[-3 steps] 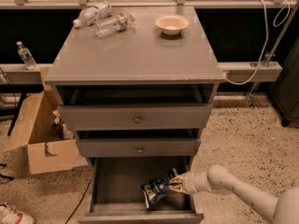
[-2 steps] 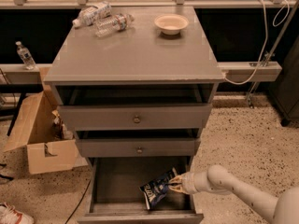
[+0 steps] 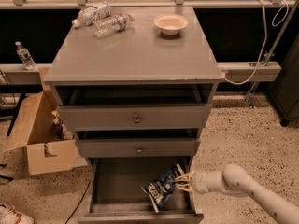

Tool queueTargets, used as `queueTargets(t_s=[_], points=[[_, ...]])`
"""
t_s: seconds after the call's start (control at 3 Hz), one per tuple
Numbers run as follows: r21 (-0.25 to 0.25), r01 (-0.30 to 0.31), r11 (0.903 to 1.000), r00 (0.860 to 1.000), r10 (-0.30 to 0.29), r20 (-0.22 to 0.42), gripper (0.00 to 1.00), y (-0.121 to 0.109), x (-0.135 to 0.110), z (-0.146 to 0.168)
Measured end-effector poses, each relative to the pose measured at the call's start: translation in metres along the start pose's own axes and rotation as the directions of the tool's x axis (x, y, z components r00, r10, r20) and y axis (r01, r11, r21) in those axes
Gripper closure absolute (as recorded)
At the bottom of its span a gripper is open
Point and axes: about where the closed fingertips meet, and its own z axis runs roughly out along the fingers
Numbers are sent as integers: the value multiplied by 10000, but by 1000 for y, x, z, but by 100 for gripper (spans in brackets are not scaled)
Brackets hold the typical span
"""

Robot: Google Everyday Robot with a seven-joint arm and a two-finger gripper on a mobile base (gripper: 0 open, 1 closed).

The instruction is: Pick blue chip bag from bottom drawer and place on counter

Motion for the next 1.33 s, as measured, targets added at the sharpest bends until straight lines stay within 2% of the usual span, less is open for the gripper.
queueTargets(t_s=[0.33,0.67,1.0,1.33], points=[[643,622,9960,9980,-626,49,100,-16,-37,-57],[681,594,9959,9982,-594,-20,100,-16,-35,-59],[1089,831,9906,9955,-875,355,100,-41,-54,-96],[1685,1267,9775,9893,-1369,500,100,-69,-83,-152]])
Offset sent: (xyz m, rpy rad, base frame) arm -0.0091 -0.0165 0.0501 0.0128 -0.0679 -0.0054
